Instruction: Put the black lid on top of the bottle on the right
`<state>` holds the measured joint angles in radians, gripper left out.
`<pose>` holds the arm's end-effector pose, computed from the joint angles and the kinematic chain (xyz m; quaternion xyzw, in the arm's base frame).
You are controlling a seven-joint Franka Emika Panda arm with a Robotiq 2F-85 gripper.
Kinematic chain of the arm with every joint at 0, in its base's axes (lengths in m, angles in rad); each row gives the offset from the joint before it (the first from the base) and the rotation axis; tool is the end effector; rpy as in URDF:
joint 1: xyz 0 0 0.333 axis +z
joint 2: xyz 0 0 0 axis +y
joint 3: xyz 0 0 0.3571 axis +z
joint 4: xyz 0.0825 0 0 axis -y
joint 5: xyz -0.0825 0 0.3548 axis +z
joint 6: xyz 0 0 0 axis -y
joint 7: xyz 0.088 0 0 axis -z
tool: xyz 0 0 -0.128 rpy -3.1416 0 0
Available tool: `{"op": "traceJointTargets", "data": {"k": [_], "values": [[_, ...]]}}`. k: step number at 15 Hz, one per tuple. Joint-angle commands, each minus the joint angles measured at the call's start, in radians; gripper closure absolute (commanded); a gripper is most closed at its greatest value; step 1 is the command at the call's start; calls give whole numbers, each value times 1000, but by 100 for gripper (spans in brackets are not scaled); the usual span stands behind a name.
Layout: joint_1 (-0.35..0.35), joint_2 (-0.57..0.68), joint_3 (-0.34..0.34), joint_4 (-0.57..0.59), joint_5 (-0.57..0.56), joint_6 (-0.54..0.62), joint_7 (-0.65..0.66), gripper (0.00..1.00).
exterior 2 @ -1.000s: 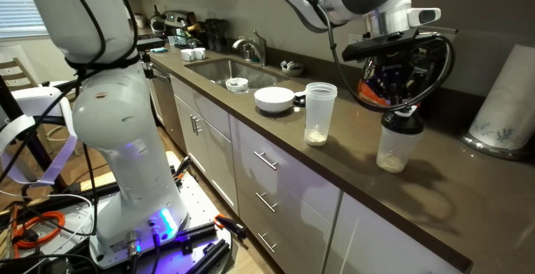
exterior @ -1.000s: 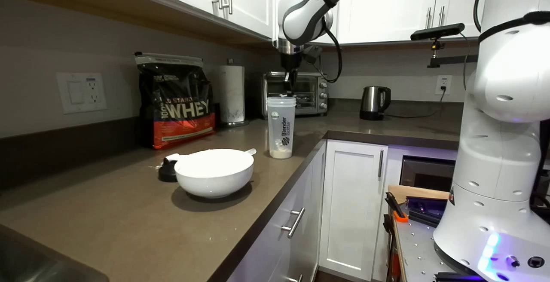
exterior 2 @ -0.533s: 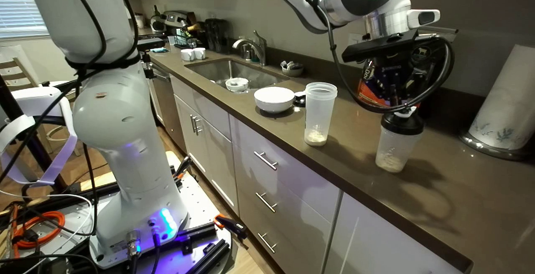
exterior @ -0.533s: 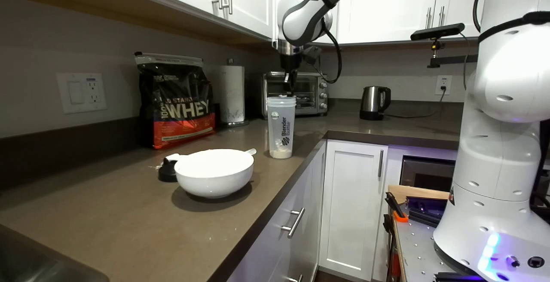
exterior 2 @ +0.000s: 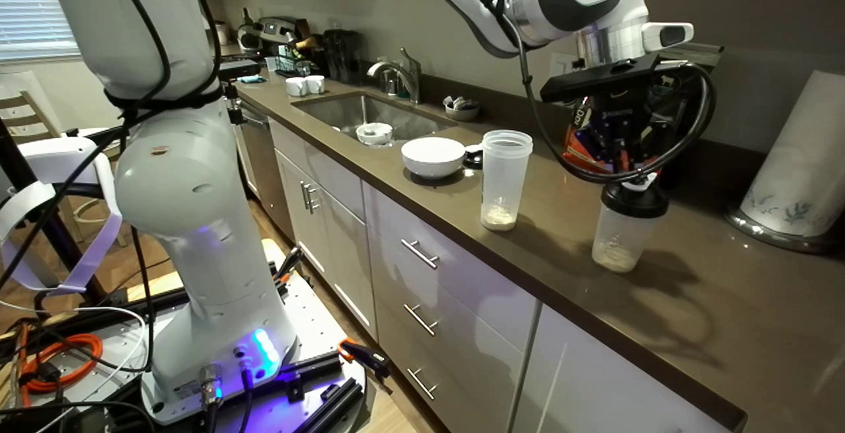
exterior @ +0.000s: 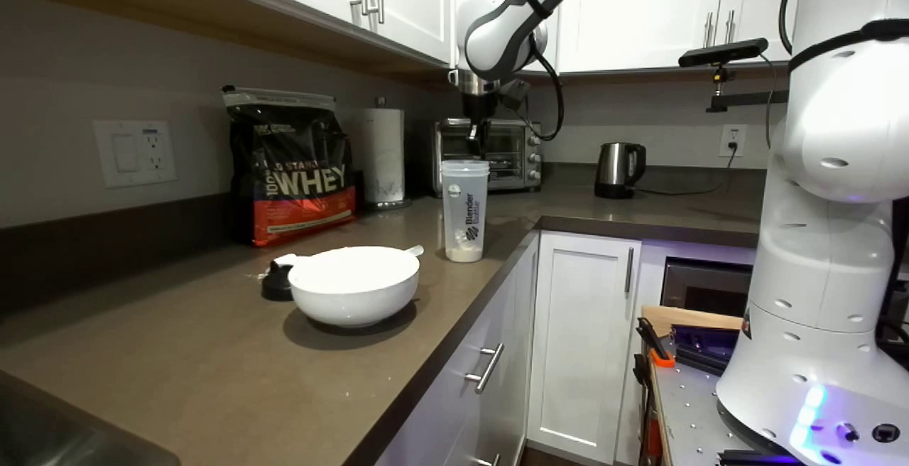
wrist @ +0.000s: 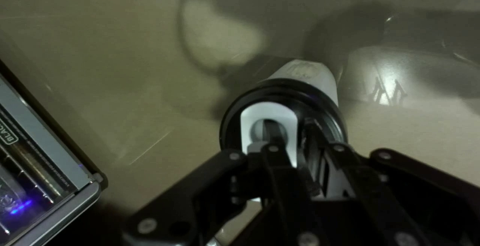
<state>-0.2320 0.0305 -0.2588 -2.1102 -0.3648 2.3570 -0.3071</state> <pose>0.4816 -0.2676 0.4615 0.9834 0.0241 0.0415 0.1750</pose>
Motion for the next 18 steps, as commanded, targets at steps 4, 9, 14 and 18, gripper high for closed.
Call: {"op": "traceJointTargets", "data": {"k": [4, 9, 14, 18], "values": [[5, -11, 19, 9, -7, -21, 7, 29], [17, -54, 36, 5, -18, -20, 8, 1], [31, -122, 55, -4, -14, -10, 4, 0], [38, -127, 61, 8, 6, -3, -1, 0]]}}
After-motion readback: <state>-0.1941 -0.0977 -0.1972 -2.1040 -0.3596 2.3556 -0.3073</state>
